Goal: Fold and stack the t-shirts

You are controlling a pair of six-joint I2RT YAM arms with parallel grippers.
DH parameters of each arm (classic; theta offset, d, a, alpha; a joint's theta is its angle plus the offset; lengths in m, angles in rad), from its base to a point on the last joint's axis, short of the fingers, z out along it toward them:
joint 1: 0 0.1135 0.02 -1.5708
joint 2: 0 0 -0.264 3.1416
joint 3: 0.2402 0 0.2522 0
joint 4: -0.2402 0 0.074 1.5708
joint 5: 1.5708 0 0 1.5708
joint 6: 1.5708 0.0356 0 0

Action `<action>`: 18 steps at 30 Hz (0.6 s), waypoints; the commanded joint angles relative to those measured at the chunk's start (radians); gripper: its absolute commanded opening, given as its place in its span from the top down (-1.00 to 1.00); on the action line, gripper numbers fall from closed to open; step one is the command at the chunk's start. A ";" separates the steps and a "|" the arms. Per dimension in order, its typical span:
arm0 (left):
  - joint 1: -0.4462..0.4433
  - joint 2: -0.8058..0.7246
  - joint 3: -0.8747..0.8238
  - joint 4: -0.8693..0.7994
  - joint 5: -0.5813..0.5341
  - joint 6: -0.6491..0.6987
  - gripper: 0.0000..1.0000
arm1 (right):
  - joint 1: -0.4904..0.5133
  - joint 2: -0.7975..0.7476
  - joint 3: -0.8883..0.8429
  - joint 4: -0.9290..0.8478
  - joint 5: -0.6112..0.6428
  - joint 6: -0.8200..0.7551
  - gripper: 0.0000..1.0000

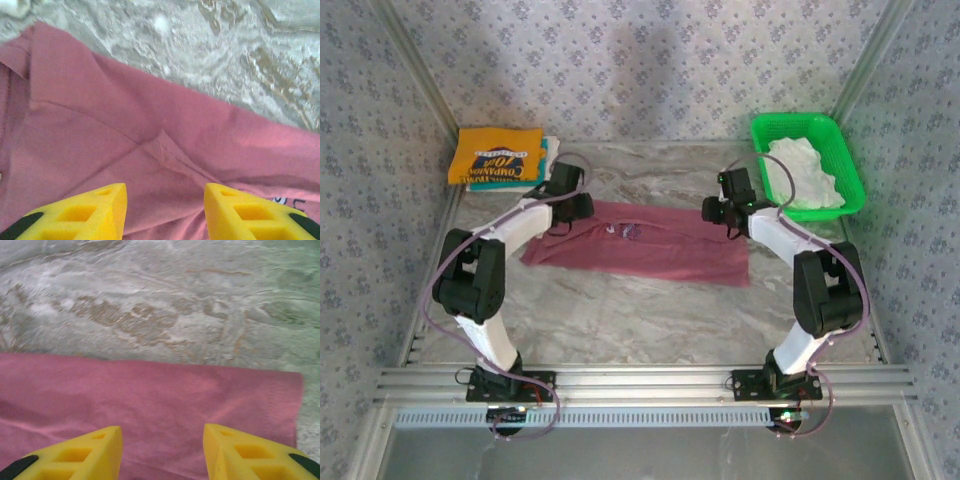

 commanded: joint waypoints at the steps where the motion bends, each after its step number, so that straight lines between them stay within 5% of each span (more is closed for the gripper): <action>1: 0.065 0.045 0.098 -0.071 0.051 0.048 0.13 | 0.031 0.022 0.035 -0.014 -0.033 -0.077 0.03; 11: 0.094 0.261 0.295 -0.168 0.073 0.055 -0.02 | 0.102 0.043 0.081 -0.016 -0.073 -0.136 0.01; 18: 0.092 0.371 0.387 -0.192 0.104 0.049 0.08 | 0.105 0.045 0.082 -0.044 -0.048 -0.136 0.01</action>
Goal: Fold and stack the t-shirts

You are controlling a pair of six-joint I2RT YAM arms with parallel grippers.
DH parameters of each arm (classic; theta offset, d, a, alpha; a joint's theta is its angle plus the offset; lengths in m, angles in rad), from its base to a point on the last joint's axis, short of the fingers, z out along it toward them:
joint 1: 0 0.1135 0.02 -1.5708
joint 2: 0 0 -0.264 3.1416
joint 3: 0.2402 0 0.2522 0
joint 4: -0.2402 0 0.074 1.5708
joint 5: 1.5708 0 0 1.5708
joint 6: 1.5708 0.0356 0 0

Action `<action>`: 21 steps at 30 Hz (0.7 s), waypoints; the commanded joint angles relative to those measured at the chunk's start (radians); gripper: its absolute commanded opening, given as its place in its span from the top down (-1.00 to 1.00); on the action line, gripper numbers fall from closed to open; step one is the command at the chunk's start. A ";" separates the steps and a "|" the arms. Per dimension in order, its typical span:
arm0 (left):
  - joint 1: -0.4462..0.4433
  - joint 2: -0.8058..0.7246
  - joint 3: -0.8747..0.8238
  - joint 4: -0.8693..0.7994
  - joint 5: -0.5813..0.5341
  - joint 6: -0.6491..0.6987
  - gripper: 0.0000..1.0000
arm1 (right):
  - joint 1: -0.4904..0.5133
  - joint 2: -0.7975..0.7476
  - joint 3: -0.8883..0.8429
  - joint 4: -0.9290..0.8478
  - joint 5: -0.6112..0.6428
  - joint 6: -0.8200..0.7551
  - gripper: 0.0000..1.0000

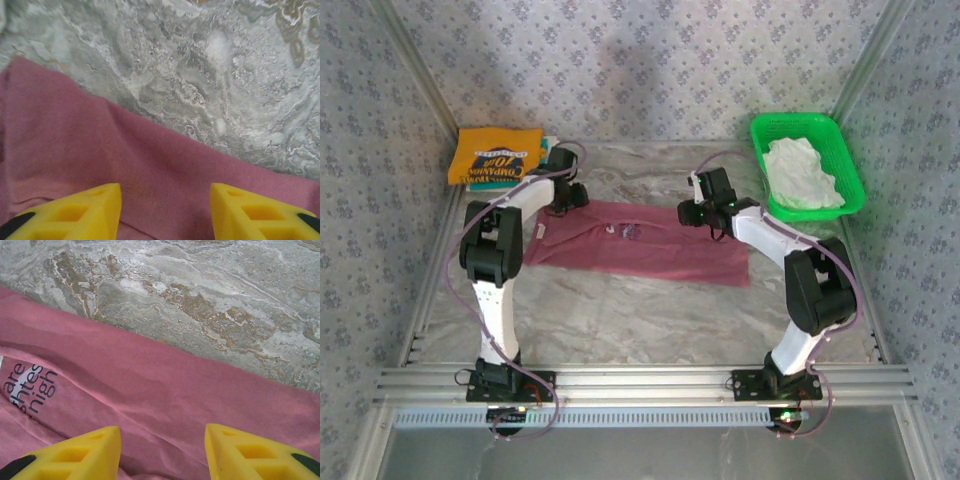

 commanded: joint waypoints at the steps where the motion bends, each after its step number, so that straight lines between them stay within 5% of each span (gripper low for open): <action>1: -0.003 0.037 0.065 -0.045 0.025 0.007 0.15 | -0.003 0.009 0.026 -0.041 0.023 -0.023 0.01; 9: -0.015 0.037 0.069 -0.059 0.015 0.014 0.74 | -0.015 0.008 0.061 -0.056 0.046 -0.024 -0.01; 16: -0.049 -0.049 0.027 -0.056 -0.033 0.007 1.00 | -0.025 0.011 0.067 -0.060 0.053 -0.016 -0.02; 21: -0.067 -0.112 -0.021 -0.039 -0.059 -0.015 1.00 | -0.028 0.013 0.066 -0.061 0.054 -0.014 -0.02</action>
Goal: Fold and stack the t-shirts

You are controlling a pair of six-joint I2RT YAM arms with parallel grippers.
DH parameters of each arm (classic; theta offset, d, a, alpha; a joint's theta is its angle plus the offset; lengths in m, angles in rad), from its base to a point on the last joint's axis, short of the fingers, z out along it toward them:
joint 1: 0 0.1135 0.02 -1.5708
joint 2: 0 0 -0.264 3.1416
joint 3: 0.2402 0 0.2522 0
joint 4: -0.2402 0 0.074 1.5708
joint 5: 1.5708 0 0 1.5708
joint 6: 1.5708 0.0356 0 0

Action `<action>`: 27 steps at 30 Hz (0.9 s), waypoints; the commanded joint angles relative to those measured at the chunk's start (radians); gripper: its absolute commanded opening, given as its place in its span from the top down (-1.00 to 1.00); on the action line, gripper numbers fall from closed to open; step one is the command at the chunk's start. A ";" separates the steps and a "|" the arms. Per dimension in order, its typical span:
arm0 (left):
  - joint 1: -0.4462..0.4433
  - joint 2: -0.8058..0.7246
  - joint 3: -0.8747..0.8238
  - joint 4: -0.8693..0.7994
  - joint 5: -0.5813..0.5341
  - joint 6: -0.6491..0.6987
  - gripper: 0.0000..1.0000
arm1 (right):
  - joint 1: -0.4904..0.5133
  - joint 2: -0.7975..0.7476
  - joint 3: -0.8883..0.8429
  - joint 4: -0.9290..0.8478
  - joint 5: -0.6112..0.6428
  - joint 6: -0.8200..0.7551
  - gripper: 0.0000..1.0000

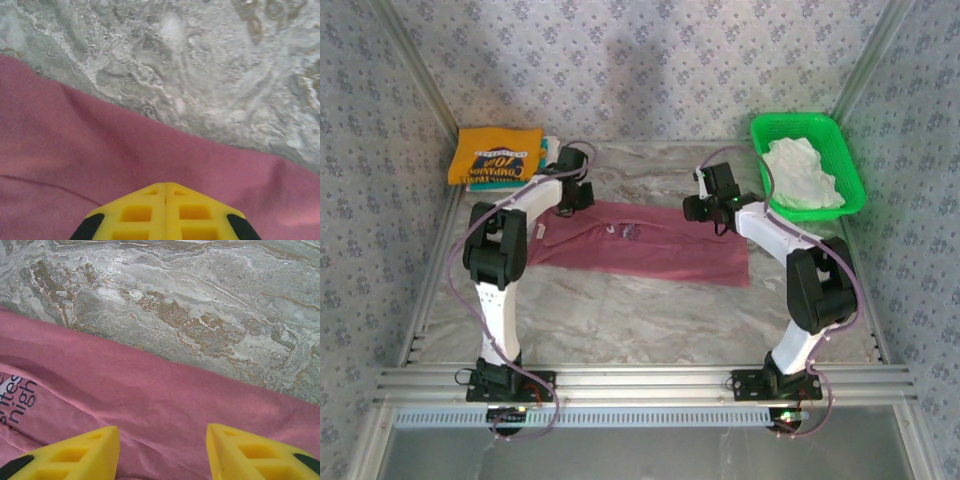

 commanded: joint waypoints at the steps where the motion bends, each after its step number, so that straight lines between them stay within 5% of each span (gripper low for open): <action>1: -0.013 -0.089 -0.037 -0.006 -0.036 -0.024 1.00 | -0.004 0.008 0.025 -0.017 0.021 -0.007 -0.02; 7: -0.029 -0.149 -0.102 0.015 -0.052 -0.036 0.98 | -0.009 0.002 0.021 -0.017 0.018 -0.007 -0.02; 9: -0.020 -0.133 -0.090 0.007 -0.039 -0.030 0.44 | -0.011 0.003 0.023 -0.013 0.012 -0.007 -0.02; 14: -0.019 -0.077 -0.056 -0.025 -0.036 -0.044 0.29 | -0.013 0.012 0.028 -0.012 0.002 0.002 -0.03; 21: -0.021 -0.014 -0.051 -0.019 -0.024 -0.059 0.30 | -0.017 0.013 0.029 -0.012 0.000 0.004 -0.03; 24: -0.021 -0.017 -0.070 0.005 -0.023 -0.064 0.49 | -0.019 0.011 0.033 -0.011 0.000 0.007 -0.03; 27: -0.028 -0.047 -0.101 0.035 -0.036 -0.070 0.88 | -0.018 0.003 0.033 -0.006 -0.002 0.010 -0.03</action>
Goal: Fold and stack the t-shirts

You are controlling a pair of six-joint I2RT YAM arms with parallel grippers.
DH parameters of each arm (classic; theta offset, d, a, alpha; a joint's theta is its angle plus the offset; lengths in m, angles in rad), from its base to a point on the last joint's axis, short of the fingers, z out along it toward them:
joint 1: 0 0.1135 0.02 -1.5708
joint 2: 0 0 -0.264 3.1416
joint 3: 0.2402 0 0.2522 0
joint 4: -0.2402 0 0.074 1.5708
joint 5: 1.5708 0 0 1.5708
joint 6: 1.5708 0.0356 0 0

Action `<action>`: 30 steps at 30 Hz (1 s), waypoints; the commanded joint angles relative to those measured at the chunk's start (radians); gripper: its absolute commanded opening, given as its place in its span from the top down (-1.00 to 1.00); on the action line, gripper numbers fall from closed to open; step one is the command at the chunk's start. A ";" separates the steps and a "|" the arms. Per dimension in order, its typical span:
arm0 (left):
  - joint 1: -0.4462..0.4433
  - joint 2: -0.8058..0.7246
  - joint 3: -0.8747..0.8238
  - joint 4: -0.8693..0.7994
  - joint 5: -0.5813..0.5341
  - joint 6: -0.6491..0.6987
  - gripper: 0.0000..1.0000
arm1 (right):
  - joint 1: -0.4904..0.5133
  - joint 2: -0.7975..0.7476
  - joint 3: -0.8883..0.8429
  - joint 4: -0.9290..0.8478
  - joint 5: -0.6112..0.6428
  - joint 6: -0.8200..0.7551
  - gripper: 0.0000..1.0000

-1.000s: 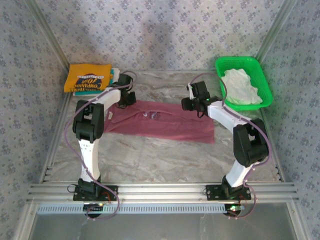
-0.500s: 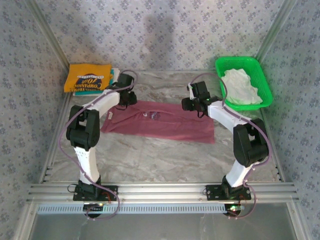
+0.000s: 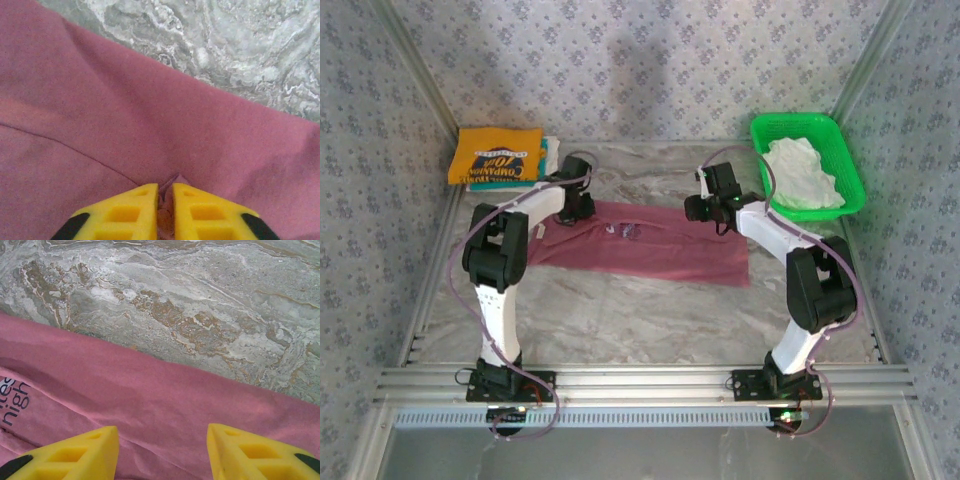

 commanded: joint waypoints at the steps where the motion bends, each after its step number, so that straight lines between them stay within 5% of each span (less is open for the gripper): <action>1: -0.009 -0.046 -0.025 0.030 -0.019 -0.016 0.95 | -0.005 -0.002 0.031 -0.003 -0.003 0.009 -0.03; 30: -0.183 -0.339 -0.420 0.271 -0.216 -0.288 1.00 | -0.015 0.004 0.032 0.001 -0.017 0.009 -0.04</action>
